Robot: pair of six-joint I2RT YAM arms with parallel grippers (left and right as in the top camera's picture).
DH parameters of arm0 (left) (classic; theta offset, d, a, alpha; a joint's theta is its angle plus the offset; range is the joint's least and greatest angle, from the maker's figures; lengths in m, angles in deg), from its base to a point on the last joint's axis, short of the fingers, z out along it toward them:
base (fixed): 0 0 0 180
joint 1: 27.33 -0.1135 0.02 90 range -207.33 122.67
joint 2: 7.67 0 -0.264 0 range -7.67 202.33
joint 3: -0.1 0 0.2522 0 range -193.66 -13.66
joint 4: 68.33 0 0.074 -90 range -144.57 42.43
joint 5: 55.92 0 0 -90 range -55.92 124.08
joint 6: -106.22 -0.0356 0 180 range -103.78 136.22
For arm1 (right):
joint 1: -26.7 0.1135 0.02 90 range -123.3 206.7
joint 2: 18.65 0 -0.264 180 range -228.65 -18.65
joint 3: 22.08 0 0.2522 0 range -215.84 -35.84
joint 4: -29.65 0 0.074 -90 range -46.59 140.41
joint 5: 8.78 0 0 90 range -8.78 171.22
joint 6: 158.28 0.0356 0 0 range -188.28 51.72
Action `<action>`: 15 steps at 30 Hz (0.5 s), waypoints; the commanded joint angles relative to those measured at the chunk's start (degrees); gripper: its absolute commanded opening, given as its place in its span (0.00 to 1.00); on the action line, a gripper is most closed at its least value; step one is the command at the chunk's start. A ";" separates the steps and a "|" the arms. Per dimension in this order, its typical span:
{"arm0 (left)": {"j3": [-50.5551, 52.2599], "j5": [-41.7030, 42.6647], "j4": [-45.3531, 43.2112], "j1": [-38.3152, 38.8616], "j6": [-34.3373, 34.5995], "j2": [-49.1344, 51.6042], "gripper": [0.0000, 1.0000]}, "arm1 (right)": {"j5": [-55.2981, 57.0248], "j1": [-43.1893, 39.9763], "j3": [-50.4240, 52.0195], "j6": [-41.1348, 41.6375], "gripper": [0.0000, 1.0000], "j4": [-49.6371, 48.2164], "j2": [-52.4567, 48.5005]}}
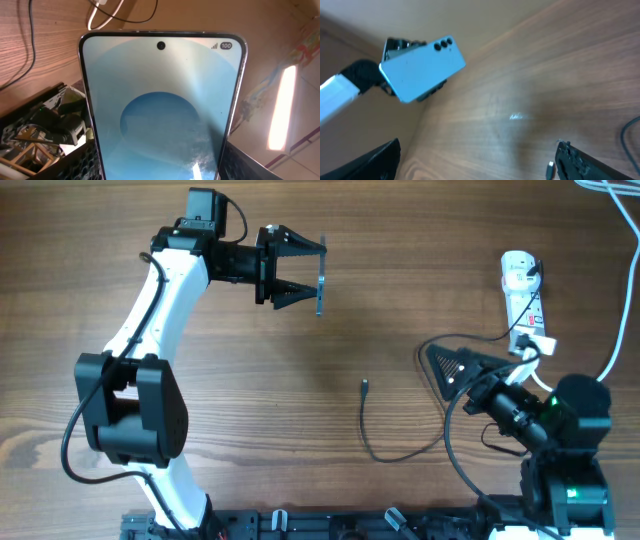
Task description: Plug charger to phone and switch on socket
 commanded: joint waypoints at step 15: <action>-0.07 1.20 -0.17 -0.26 1.84 -2.19 0.70 | 51.80 26.27 -50.97 -0.55 1.00 57.79 -36.28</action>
